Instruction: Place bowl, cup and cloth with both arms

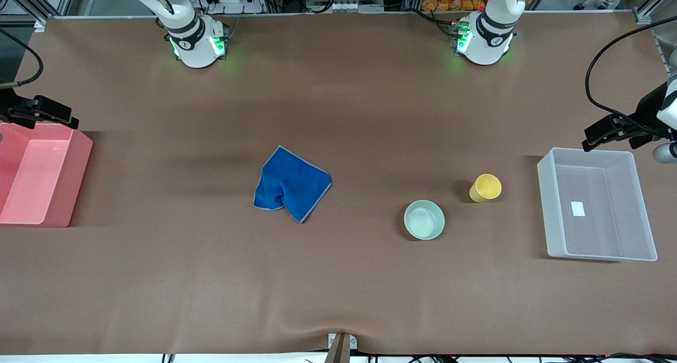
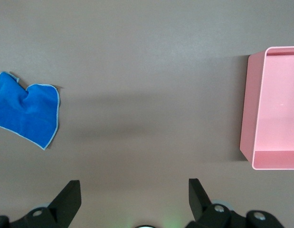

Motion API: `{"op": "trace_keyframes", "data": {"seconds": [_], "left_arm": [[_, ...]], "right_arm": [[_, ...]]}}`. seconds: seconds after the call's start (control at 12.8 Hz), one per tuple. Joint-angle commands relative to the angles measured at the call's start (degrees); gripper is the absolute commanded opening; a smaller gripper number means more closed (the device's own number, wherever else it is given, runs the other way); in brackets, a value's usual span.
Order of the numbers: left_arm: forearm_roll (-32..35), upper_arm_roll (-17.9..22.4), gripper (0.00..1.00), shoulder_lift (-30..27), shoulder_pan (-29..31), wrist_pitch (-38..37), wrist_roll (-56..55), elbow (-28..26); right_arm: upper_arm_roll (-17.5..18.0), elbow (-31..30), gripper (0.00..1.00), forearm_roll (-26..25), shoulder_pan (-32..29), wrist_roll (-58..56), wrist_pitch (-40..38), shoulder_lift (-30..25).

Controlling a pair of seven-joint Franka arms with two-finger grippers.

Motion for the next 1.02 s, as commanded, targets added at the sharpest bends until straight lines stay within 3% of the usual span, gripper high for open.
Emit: {"op": "trace_keyframes", "data": {"seconds": [0.0,0.47,0.63,0.94], "left_arm": [[-1.14,0.65,1.0,-0.71,-0.1,-0.79,0.61,0.53],[-4.21,0.65,1.0,2.19,-0.02,-0.62,-0.61,-0.78],[-3.96,0.65,1.0,2.98,0.16,0.78,0.6,-3.58],[-3.87,0.22,1.0,2.64,-0.28,11.93,0.61,-13.33]], "right_arm": [[0.42,-0.44,1.0,-0.23,-0.65,0.48,-0.49,-0.91],[0.42,-0.53,1.0,-0.23,-0.65,0.39,-0.49,-0.91],[0.42,-0.53,1.0,-0.23,-0.74,0.31,-0.49,-0.91],[0.42,-0.53,1.0,-0.23,-0.83,0.22,-0.49,-0.91]]}}
